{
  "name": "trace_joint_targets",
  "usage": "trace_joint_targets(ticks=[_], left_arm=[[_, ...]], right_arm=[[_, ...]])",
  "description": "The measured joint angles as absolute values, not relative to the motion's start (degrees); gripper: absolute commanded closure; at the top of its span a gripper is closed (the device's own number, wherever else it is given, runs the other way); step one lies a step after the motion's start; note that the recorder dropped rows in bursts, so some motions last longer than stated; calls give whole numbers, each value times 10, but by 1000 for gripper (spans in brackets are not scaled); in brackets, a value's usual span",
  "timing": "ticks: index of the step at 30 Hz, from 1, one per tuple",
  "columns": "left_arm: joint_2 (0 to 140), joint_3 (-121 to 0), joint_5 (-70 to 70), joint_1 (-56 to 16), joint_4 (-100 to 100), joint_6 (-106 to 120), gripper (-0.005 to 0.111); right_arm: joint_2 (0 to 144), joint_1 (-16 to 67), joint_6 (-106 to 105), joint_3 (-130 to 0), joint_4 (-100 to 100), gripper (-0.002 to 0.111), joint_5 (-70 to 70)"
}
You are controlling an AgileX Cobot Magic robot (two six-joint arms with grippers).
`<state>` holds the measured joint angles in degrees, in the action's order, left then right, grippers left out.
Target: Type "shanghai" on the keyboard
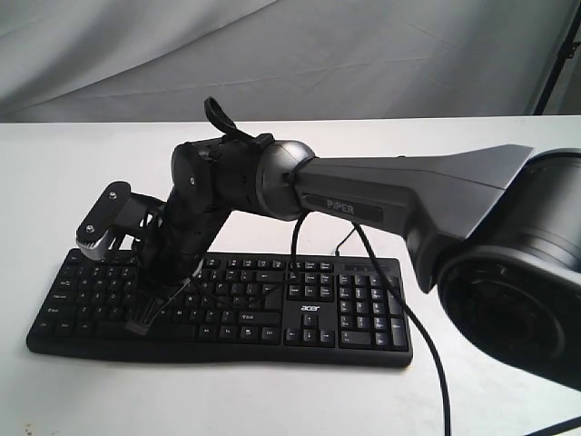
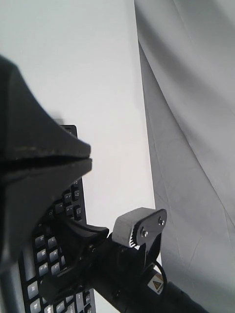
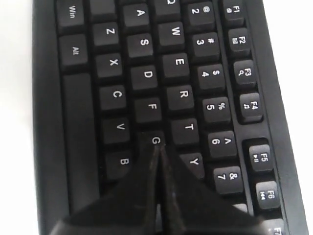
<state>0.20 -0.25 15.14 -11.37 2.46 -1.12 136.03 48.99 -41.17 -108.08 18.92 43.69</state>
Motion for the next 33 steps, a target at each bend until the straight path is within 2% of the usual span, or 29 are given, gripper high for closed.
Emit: trace_joint_targets(ticks=[33], left_arm=[[2, -2, 151, -114, 25, -11, 107]], right_arm=[[1367, 490, -410, -1081, 179, 108, 438]])
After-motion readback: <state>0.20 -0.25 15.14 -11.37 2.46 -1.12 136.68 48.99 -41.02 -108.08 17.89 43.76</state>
